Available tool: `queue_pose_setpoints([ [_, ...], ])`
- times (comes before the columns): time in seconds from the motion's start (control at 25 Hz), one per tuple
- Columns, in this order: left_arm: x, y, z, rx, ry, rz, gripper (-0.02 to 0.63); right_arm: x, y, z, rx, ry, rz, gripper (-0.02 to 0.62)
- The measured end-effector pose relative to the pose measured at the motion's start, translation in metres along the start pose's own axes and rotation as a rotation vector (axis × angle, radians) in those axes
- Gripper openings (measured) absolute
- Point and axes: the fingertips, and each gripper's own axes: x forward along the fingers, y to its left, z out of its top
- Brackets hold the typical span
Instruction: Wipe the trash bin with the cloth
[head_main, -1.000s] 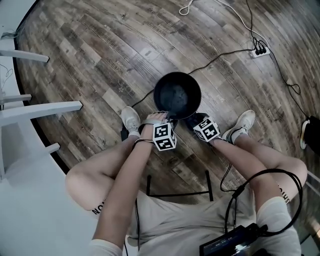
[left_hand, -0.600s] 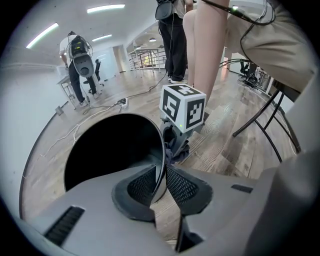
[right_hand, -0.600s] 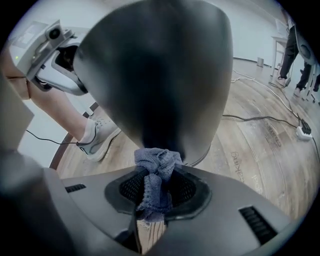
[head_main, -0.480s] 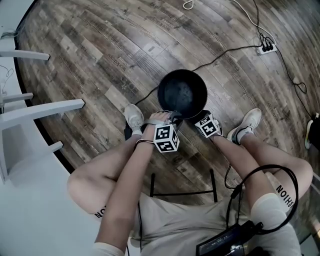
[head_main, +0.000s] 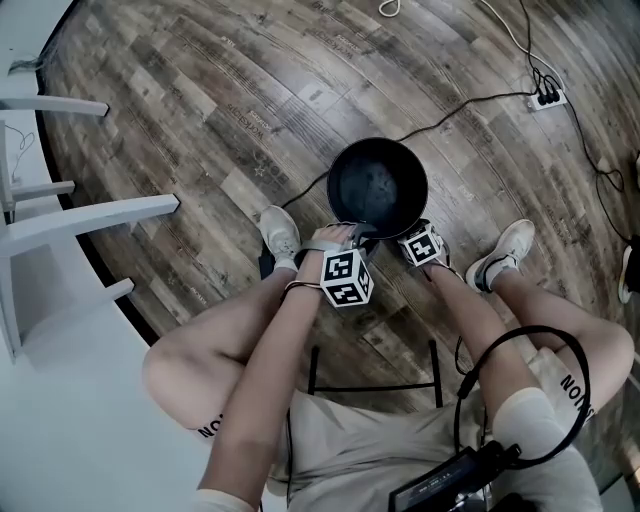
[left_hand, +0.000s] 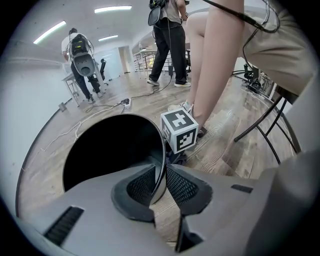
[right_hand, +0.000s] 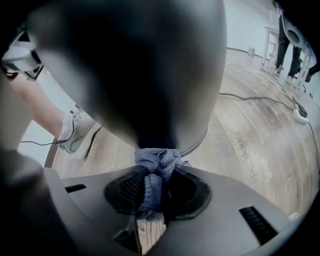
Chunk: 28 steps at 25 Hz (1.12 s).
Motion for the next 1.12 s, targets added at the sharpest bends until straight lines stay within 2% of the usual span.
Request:
queue_pose_setpoints([
  [0.08, 0.002, 0.0, 0.0, -0.002, 0.003, 0.006, 0.074, -0.001, 0.0, 0.002, 0.017, 0.004, 0.006, 0.103],
  [0.32, -0.004, -0.002, -0.008, 0.049, 0.049, 0.014, 0.083, -0.04, 0.02, 0.008, -0.051, -0.018, 0.055, 0.103],
  [0.6, -0.007, 0.007, -0.025, 0.083, 0.081, 0.009, 0.1, -0.105, 0.038, 0.012, -0.02, -0.061, 0.088, 0.103],
  [0.8, -0.011, 0.009, -0.032, 0.105, 0.067, 0.001, 0.118, -0.152, 0.058, 0.022, -0.022, -0.121, 0.115, 0.103],
  [0.96, -0.008, 0.012, -0.033, 0.097, 0.094, 0.021, 0.118, -0.182, 0.07, 0.038, 0.003, -0.185, 0.125, 0.103],
  [1.12, -0.003, 0.004, -0.032, 0.081, 0.117, -0.001, 0.118, -0.199, 0.079, 0.049, 0.011, -0.219, 0.136, 0.103],
])
